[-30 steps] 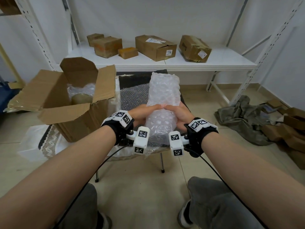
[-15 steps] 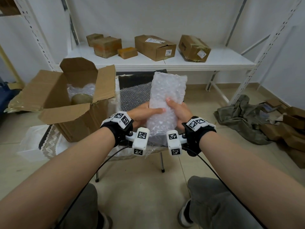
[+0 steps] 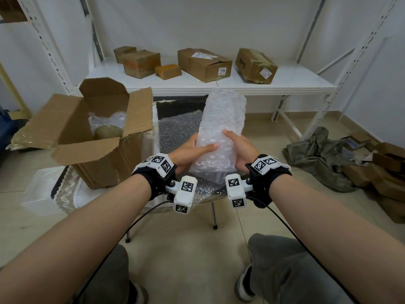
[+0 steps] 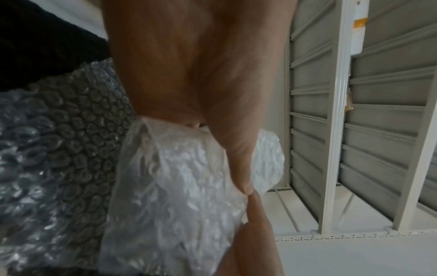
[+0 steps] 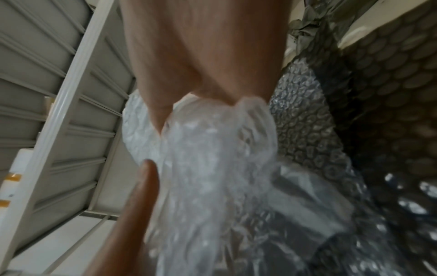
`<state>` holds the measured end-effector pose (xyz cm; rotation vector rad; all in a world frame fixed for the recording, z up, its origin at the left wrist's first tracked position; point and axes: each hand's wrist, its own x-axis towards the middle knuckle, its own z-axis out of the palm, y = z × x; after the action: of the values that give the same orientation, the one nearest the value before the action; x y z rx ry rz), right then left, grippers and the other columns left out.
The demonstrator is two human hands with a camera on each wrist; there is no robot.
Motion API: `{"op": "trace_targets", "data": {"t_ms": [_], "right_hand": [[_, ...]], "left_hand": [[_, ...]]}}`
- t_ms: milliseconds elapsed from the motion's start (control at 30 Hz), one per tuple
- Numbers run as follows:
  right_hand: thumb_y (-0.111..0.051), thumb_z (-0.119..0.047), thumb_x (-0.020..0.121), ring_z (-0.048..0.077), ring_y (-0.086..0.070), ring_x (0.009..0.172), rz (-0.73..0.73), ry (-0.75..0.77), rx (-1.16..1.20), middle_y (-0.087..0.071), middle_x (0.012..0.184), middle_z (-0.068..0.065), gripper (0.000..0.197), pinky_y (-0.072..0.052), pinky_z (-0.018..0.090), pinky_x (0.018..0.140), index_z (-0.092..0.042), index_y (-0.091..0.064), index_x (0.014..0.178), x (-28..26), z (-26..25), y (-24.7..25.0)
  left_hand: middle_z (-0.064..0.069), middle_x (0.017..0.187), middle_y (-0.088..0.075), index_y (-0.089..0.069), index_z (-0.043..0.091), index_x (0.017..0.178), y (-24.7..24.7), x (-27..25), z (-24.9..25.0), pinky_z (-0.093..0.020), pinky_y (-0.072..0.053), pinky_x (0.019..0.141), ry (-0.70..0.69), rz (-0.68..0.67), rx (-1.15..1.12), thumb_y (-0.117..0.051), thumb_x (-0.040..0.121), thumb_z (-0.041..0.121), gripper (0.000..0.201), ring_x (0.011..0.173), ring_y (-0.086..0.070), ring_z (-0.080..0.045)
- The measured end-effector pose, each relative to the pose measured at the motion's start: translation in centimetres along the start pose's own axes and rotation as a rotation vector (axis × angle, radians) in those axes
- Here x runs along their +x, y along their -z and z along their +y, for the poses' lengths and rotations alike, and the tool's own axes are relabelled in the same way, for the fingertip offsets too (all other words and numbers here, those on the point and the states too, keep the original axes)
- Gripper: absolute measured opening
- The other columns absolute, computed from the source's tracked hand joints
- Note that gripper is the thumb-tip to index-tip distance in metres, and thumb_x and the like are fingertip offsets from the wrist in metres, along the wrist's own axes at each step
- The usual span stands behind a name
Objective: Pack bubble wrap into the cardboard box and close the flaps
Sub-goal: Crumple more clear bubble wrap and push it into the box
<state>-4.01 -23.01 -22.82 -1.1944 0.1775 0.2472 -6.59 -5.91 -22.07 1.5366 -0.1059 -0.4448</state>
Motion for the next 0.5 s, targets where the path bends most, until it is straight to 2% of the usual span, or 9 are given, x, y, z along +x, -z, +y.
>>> {"op": "trace_targets", "data": {"t_ms": [33, 100, 167, 200, 267, 333, 400, 467, 500], "right_hand": [[-0.06, -0.031, 0.095, 0.037, -0.066, 0.111, 0.013, -0.02, 0.01, -0.066, 0.124, 0.019, 0.047, -0.049, 0.057, 0.097, -0.01, -0.051, 0.136, 0.0, 0.2, 0.0], [-0.047, -0.044, 0.099, 0.037, -0.061, 0.118, -0.004, -0.061, 0.06, -0.061, 0.132, 0.019, 0.054, -0.044, 0.057, 0.104, -0.011, -0.045, 0.142, 0.1, 0.5, 0.0], [-0.04, -0.051, 0.099, 0.036, -0.052, 0.129, -0.088, -0.089, 0.114, -0.053, 0.141, 0.019, 0.062, -0.037, 0.056, 0.11, -0.012, -0.039, 0.147, 0.0, 0.5, 0.0], [-0.041, -0.052, 0.098, 0.035, -0.049, 0.132, -0.139, -0.098, 0.12, -0.051, 0.143, 0.018, 0.064, -0.035, 0.055, 0.112, -0.011, -0.039, 0.147, -0.1, 0.5, 0.0], [-0.045, -0.054, 0.094, 0.034, -0.046, 0.134, -0.202, -0.111, 0.104, -0.048, 0.145, 0.019, 0.07, -0.032, 0.054, 0.114, -0.008, -0.042, 0.146, -0.6, 0.4, -0.2], [-0.049, -0.059, 0.089, 0.038, -0.042, 0.137, -0.223, -0.148, 0.101, -0.045, 0.147, 0.022, 0.076, -0.028, 0.056, 0.116, -0.006, -0.045, 0.144, -0.4, 0.5, -0.1], [-0.045, -0.058, 0.092, 0.041, -0.05, 0.128, -0.214, -0.169, 0.054, -0.059, 0.133, 0.022, 0.073, -0.042, 0.05, 0.109, 0.0, -0.051, 0.135, -0.2, 0.4, -0.2], [-0.029, -0.047, 0.104, 0.034, -0.066, 0.101, -0.268, -0.174, 0.034, -0.075, 0.098, 0.016, 0.059, -0.058, 0.033, 0.083, 0.003, -0.057, 0.115, 0.4, 0.4, -0.4], [-0.025, -0.048, 0.105, 0.032, -0.068, 0.097, -0.272, -0.179, 0.005, -0.074, 0.095, 0.017, 0.061, -0.059, 0.033, 0.079, 0.004, -0.057, 0.114, 0.3, 0.4, -0.4]], "left_hand": [[-0.006, 0.13, -0.062, -0.042, 0.018, 0.139, -0.2, 0.0, 0.1, -0.044, -0.055, 0.094, -0.048, 0.061, 0.025, -0.068, 0.09, 0.035, 0.057, 0.11, -0.067, -0.024], [-0.006, 0.125, -0.064, -0.055, 0.016, 0.128, -0.4, 0.0, 0.7, -0.042, -0.052, 0.098, -0.146, 0.179, 0.159, -0.048, 0.1, 0.04, 0.038, 0.109, -0.066, -0.018], [-0.009, 0.123, -0.067, -0.066, 0.017, 0.105, -0.2, 0.1, 1.2, -0.04, -0.047, 0.102, -0.189, 0.27, 0.188, -0.037, 0.103, 0.03, 0.032, 0.109, -0.063, -0.015], [-0.006, 0.124, -0.066, -0.069, 0.018, 0.098, -0.1, 0.2, 1.3, -0.037, -0.045, 0.102, -0.193, 0.302, 0.184, -0.038, 0.102, 0.027, 0.033, 0.111, -0.061, -0.014], [-0.001, 0.121, -0.067, -0.071, 0.016, 0.095, 0.2, 0.4, 1.3, -0.028, -0.043, 0.092, -0.216, 0.301, 0.217, -0.046, 0.101, 0.028, 0.029, 0.107, -0.061, -0.012], [-0.006, 0.112, -0.069, -0.067, 0.01, 0.109, 0.1, 0.5, 1.1, -0.028, -0.048, 0.084, -0.178, 0.174, 0.173, -0.053, 0.099, 0.029, 0.026, 0.097, -0.063, -0.016], [-0.006, 0.109, -0.069, -0.057, 0.011, 0.118, -0.4, 0.4, 1.0, -0.034, -0.053, 0.088, -0.063, 0.047, 0.059, -0.057, 0.098, 0.03, 0.028, 0.094, -0.067, -0.018], [-0.003, 0.104, -0.071, -0.058, 0.016, 0.114, -0.7, 0.8, 0.6, -0.038, -0.054, 0.09, 0.016, -0.017, 0.034, -0.06, 0.095, 0.036, 0.027, 0.091, -0.069, -0.015], [-0.001, 0.097, -0.073, -0.061, 0.016, 0.11, -0.8, 0.8, 0.5, -0.036, -0.055, 0.086, 0.045, -0.04, 0.007, -0.062, 0.093, 0.039, 0.028, 0.085, -0.07, -0.013]]}}
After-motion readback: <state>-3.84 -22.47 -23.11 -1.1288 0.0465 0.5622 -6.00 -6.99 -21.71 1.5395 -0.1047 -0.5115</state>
